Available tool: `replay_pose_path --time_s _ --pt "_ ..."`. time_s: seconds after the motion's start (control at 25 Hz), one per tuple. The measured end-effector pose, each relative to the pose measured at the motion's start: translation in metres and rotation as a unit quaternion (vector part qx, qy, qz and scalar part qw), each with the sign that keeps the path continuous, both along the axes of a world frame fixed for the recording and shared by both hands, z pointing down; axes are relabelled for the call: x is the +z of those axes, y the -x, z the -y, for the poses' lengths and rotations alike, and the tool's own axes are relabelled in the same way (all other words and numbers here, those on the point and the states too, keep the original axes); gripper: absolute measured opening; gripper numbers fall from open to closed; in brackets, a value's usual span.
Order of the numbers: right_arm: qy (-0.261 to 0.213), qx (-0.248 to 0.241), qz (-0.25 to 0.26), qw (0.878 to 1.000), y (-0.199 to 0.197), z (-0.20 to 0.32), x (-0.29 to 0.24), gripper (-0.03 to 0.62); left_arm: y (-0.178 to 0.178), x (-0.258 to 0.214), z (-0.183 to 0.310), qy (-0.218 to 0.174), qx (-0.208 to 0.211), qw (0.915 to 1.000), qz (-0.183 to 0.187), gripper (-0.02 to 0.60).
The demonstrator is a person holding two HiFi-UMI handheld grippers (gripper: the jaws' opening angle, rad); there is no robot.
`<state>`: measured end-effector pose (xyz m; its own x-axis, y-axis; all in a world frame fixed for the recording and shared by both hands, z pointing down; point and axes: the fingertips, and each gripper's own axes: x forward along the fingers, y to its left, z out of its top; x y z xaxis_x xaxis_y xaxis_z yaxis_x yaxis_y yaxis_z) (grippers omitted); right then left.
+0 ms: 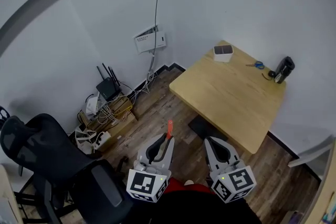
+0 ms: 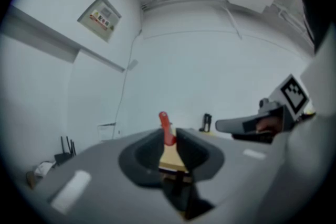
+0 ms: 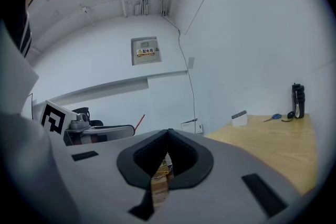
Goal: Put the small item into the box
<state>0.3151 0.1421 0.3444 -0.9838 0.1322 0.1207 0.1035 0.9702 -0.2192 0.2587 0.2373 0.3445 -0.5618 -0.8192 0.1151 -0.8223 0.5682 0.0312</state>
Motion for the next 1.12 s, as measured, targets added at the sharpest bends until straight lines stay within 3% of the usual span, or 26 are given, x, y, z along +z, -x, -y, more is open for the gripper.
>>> replay_pose_path --time_s 0.48,0.76,1.12 --pt "0.010 -0.009 -0.012 1.000 0.022 -0.001 0.007 0.008 0.025 0.002 0.000 0.002 -0.010 0.9999 -0.004 0.072" --pt "0.007 -0.012 -0.029 0.999 0.078 -0.003 0.017 0.008 0.085 0.013 -0.002 -0.004 -0.018 0.9997 -0.019 0.072" --pt "0.006 -0.016 -0.057 0.998 0.178 -0.005 0.032 0.008 0.182 0.027 -0.006 0.001 -0.025 0.9992 -0.031 0.072"
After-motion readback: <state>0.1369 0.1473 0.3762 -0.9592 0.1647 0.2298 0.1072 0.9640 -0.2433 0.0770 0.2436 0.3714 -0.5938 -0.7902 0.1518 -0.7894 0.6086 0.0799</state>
